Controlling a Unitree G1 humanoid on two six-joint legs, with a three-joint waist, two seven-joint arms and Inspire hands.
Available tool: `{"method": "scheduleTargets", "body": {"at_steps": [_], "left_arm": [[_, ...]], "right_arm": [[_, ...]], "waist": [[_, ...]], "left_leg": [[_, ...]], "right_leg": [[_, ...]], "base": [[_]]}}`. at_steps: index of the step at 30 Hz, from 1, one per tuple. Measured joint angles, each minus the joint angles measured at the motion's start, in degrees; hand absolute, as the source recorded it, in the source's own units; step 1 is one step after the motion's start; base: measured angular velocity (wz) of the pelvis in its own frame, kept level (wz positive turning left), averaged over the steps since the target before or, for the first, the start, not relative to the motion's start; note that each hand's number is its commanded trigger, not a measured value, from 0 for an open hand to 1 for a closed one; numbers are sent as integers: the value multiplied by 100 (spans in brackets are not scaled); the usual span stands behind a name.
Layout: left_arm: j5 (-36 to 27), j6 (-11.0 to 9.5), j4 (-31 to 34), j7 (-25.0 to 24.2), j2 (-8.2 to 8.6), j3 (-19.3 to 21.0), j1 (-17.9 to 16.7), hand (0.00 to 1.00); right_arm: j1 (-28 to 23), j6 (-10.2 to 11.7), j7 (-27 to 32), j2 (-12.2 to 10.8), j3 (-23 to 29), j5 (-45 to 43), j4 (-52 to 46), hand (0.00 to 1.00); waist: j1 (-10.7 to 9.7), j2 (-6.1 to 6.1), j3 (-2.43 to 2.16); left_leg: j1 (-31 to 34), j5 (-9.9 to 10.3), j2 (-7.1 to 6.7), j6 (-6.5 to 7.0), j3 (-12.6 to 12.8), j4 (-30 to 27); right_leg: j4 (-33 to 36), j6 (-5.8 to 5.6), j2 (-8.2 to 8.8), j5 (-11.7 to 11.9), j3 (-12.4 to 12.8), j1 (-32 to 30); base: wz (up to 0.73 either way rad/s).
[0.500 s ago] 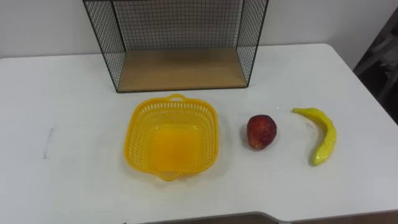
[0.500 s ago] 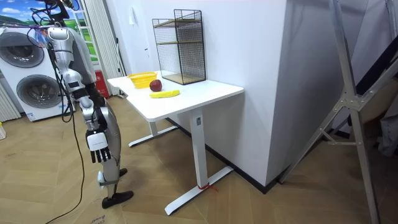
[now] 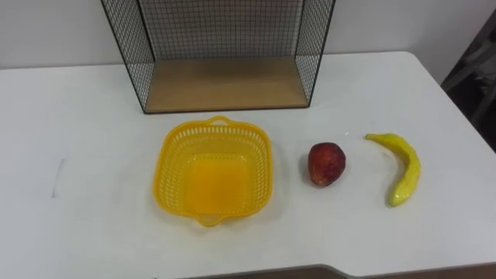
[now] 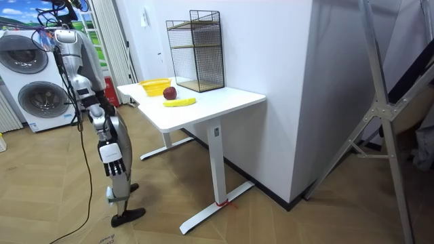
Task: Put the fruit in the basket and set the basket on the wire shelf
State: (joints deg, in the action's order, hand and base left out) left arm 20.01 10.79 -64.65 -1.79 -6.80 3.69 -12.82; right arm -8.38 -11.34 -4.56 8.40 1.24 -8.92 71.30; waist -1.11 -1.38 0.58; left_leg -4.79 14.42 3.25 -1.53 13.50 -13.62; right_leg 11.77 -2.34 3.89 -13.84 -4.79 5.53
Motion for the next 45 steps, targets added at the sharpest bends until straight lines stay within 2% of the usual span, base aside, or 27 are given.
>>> {"method": "scheduleTargets", "body": {"at_steps": [5, 8, 11, 12, 13, 15, 16, 19, 21, 24, 26, 28, 30, 33, 34, 37, 41, 45], "left_arm": [[-38, -37, 7, 46, 3, 63, -5, 0], [-38, -97, 10, 128, 16, 206, -74, 0], [-38, -160, 14, 144, 39, 584, -92, 0], [-50, -197, 12, 182, 48, 794, -140, 0], [-152, -252, 14, 277, 45, 940, -199, 0], [-294, -332, 13, 399, 30, 1082, -265, 0], [-388, -387, 41, 444, 12, 1169, -293, 0], [-478, -503, 107, 546, -33, 1401, -354, 0], [-478, -505, 112, 673, -105, 1569, -357, 0], [-464, -517, 206, 856, -132, 1636, -427, 0], [-405, -540, 452, 885, -143, 1639, -522, 0], [-412, -632, 562, 898, -174, 1635, -528, 0], [-404, -682, 573, 895, -179, 1633, -524, 0], [-365, -710, 604, 871, -205, 1488, -439, 0], [-358, -713, 604, 854, -229, 1374, -427, 0], [-357, -719, 589, 833, -257, 1196, -421, 0], [-350, -745, 568, 767, -273, 1021, -402, 0], [-338, -764, 548, 730, -276, 807, -344, 0]], "right_arm": [[-7, 38, 405, -3, 59, 873, 145, 0], [-183, 34, 614, -27, 548, 1722, 245, 0], [-380, 70, 857, -28, 1192, 3450, 253, 0], [-393, 163, 958, -32, 1635, 4318, 237, 0], [-401, 277, 1032, -42, 2031, 5128, 197, 0], [-335, 425, 1224, -45, 2540, 6218, 49, 0], [-343, 490, 1384, -42, 2838, 6870, -158, 0], [-285, 677, 1753, -37, 3465, 7666, -660, 0], [-163, 927, 2229, -2, 4019, 7974, -1141, 0], [46, 1125, 2999, 78, 4443, 7828, -1940, 0], [70, 1227, 3469, 100, 4514, 7600, -2634, 0], [191, 1424, 4060, 228, 4506, 6824, -3436, 0], [360, 1488, 4434, 360, 4466, 6195, -4098, 0], [510, 1563, 4839, 639, 4063, 5010, -5034, 0], [581, 1562, 4907, 727, 3922, 4550, -5334, 0], [599, 1571, 4995, 761, 3656, 3577, -6323, 0], [659, 1643, 4844, 772, 3081, 2913, -7011, 0], [717, 1636, 4047, 786, 2443, 2597, -7256, 0]], "waist": [[-10, -4, -4], [-34, -9, 4], [-40, -26, 19], [-86, -14, 25], [-204, -19, 22], [-351, -23, 22], [-404, -48, 5], [-518, -86, -26], [-623, -107, -52], [-762, -133, -71], [-810, -168, -84], [-789, -199, -77], [-769, -206, -77], [-651, -221, -73], [-619, -230, -64], [-454, -211, -66], [-258, -185, -49], [-139, -184, -44]], "left_leg": [[-15, 0, 0, -1, -11, 11], [-94, 0, -3, -2, 5, 36], [-134, 1, 1, -2, 54, 58], [-192, 0, 3, -3, 92, 108], [-195, 1, 0, -3, 90, 104], [-192, 2, -2, -3, 92, 106], [-186, 3, -4, -4, 91, 104], [-176, 3, -4, -4, 66, 103], [-171, 2, -8, -4, 46, 94], [-160, 0, -19, -1, 54, 83], [-109, -4, -22, 2, 48, 82], [-84, -11, -23, 6, 76, 78], [-78, -11, -23, 6, 119, 81], [15, -14, -21, 12, 131, 72], [38, -21, -20, 15, 128, 72], [68, -24, -19, 11, 128, 89], [104, -29, -7, 4, 126, 98], [112, -31, -6, 1, 40, 125]], "right_leg": [[-6, 0, -7, 0, 2, 14], [-15, 0, -7, 0, 19, 87], [-12, 0, -15, 1, 81, 91], [-23, 1, -26, 1, 139, 99], [-47, 0, -24, 0, 138, 108], [-60, -4, -25, 3, 148, 102], [-58, -7, -23, 5, 146, 97], [-37, -9, -26, 5, 138, 86], [-12, -8, -24, 5, 121, 89], [6, -9, -12, 6, 108, 85], [0, -10, -8, 6, 90, 39], [52, -12, -12, 8, 135, -11], [87, -17, -10, 11, 161, -50], [88, -16, -11, 16, 180, -172], [85, -16, -12, 23, 168, -184], [93, -15, -15, 25, 163, -220], [93, -6, -27, 39, 150, -262], [87, -6, -23, 42, 20, -240]], "base": [[0], [-3], [-12], [-13], [-10], [0], [0], [0], [5], [0], [2], [-6], [-12], [-3], [0], [0], [0], [8]]}}
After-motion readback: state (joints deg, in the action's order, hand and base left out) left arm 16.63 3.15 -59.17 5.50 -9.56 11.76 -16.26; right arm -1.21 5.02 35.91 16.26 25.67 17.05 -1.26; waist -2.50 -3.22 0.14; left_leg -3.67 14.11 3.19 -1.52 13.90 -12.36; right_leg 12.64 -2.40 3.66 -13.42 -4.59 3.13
